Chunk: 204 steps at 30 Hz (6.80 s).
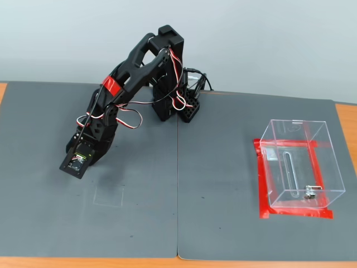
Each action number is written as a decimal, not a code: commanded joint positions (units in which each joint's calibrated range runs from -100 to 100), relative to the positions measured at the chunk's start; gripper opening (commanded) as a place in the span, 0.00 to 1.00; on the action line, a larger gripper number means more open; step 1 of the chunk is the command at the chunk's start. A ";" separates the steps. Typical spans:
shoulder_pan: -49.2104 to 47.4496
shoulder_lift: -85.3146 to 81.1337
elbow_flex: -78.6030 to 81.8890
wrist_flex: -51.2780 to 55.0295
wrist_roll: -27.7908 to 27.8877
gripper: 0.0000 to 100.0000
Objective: Pick the green lego block and place it into the transparent box
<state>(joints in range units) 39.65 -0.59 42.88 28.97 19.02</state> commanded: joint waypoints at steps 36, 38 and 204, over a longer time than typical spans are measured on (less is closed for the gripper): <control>-18.87 -28.61 -2.49 0.29 0.49 0.09; -22.30 -30.82 -2.13 0.29 -0.14 0.09; -39.61 -98.81 56.85 1.41 -15.30 0.02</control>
<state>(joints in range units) -0.52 -98.73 99.28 29.40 3.93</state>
